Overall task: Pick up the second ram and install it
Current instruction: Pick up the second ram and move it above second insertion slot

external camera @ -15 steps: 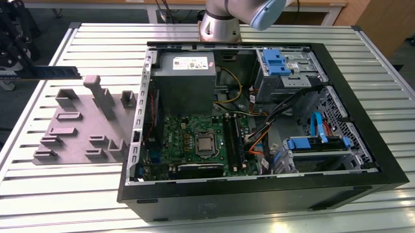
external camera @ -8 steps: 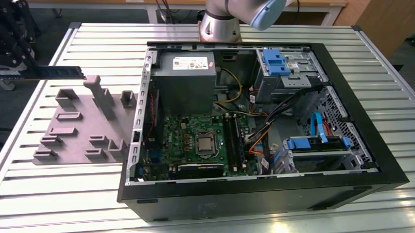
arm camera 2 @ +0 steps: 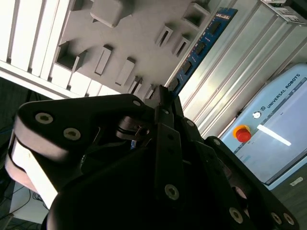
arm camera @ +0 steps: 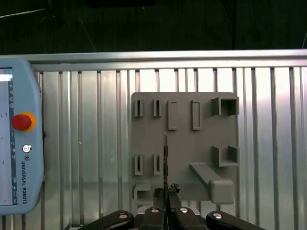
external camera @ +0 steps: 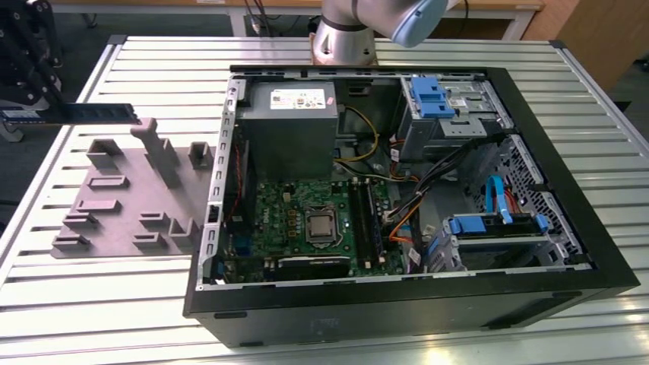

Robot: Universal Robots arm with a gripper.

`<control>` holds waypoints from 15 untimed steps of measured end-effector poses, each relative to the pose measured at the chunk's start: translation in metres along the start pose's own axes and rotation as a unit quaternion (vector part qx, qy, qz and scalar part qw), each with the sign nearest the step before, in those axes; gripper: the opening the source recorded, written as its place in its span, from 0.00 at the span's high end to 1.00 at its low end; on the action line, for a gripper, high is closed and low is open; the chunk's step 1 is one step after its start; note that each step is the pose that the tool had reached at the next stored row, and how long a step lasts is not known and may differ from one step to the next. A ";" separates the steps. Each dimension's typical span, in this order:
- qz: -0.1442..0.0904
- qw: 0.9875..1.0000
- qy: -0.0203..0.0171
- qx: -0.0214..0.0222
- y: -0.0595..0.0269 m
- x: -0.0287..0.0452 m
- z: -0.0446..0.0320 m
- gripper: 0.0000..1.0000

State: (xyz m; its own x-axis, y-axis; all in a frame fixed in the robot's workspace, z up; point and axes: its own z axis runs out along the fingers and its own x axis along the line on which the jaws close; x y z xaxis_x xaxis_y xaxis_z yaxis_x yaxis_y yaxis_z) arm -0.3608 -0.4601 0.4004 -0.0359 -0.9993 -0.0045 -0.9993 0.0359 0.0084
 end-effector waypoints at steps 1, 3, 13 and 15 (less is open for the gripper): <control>0.000 1.000 0.000 0.000 -0.0008 0.0000 0.0000 0.86; 0.000 1.000 0.000 0.000 -0.0023 -0.0001 0.0000 0.86; 0.000 1.000 0.000 0.000 -0.0104 -0.0004 0.0000 0.86; 0.000 1.000 0.000 0.000 -0.0121 -0.0004 0.0000 0.86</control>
State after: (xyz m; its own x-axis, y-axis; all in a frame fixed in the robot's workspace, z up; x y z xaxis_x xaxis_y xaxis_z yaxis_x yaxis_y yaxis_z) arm -0.3487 -0.4601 0.4003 -0.0359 -0.9993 -0.0046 -0.9993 0.0359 0.0082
